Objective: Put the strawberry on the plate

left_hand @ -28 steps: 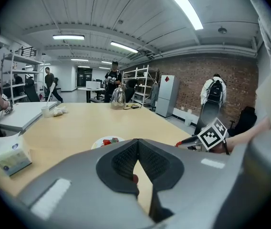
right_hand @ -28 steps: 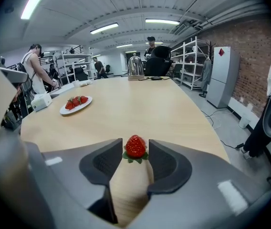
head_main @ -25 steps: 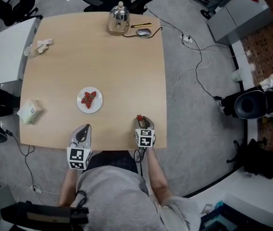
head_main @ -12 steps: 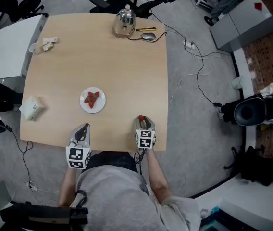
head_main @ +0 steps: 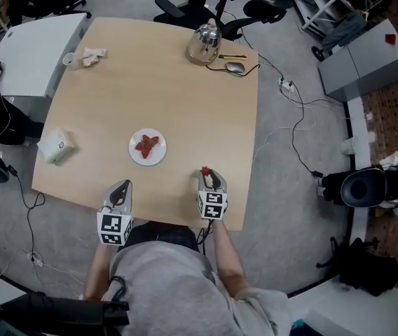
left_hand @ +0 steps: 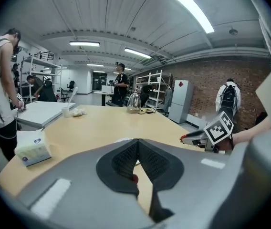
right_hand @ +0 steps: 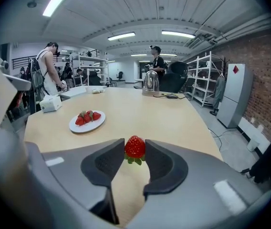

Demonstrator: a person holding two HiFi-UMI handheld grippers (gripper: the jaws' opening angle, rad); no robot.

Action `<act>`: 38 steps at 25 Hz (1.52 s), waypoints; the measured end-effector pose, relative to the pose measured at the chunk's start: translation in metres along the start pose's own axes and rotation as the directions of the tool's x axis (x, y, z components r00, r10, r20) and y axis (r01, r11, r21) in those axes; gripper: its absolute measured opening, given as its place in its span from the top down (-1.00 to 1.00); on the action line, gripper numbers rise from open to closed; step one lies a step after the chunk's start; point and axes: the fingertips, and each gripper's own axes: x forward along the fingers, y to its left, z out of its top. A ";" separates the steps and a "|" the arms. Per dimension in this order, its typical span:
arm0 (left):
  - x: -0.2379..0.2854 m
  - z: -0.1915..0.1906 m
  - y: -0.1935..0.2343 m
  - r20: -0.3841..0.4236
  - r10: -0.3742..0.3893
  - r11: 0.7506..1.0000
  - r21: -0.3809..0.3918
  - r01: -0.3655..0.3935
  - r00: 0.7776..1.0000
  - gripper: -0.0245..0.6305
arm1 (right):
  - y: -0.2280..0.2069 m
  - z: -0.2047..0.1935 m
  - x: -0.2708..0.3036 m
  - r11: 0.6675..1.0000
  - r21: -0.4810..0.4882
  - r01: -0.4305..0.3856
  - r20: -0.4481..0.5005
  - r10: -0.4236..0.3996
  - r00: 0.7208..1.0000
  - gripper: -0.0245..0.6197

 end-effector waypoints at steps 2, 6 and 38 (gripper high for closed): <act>-0.003 -0.001 0.005 0.003 0.017 1.000 -0.010 -0.017 1.000 0.86 | 0.009 0.010 0.002 1.000 -0.015 -0.025 0.011 0.025 1.000 0.49; -0.010 -0.004 0.016 0.005 0.054 0.998 -0.030 -0.054 0.999 0.86 | 0.029 0.028 0.008 0.996 -0.046 -0.079 0.031 0.080 0.996 0.49; -0.048 -0.041 0.066 -0.056 0.321 0.928 -0.181 -0.326 0.945 0.86 | 0.161 0.070 0.078 0.839 -0.301 -0.453 -0.042 0.463 0.885 0.49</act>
